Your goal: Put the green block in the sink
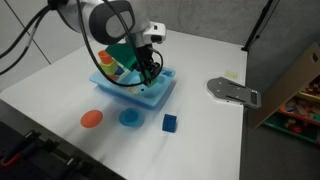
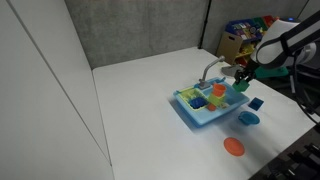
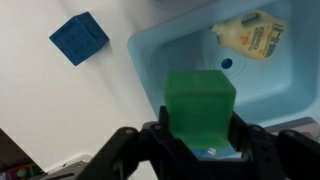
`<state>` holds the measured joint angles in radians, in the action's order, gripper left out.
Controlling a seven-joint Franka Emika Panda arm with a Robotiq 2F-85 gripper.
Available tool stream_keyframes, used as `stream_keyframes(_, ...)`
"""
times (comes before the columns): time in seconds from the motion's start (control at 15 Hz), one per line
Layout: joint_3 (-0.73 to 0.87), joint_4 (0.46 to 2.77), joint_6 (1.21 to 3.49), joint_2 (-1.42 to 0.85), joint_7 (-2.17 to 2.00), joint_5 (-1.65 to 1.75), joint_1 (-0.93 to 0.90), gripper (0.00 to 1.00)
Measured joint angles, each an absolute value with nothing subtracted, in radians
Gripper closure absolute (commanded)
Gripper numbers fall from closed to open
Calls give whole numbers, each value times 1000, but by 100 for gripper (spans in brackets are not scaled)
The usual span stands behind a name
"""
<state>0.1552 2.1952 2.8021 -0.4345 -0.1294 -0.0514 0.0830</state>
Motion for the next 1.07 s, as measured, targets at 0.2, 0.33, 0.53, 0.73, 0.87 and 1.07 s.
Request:
stream_keyframes(0.2,146,2212,2802,-434,-129,-51,82,44)
stream_keyframes(0.33,150,2214,2802,-434,-129,-51,82,69)
stream_keyframes(0.53,150,2213,2802,-441,-129,-49,81,69)
stream_keyframes(0.73,147,2199,2803,-469,-129,-48,75,69)
stream_keyframes(0.87,147,2177,2809,-496,-129,-48,64,69)
stream_keyframes(1.07,147,2135,2837,-543,-129,-47,50,69)
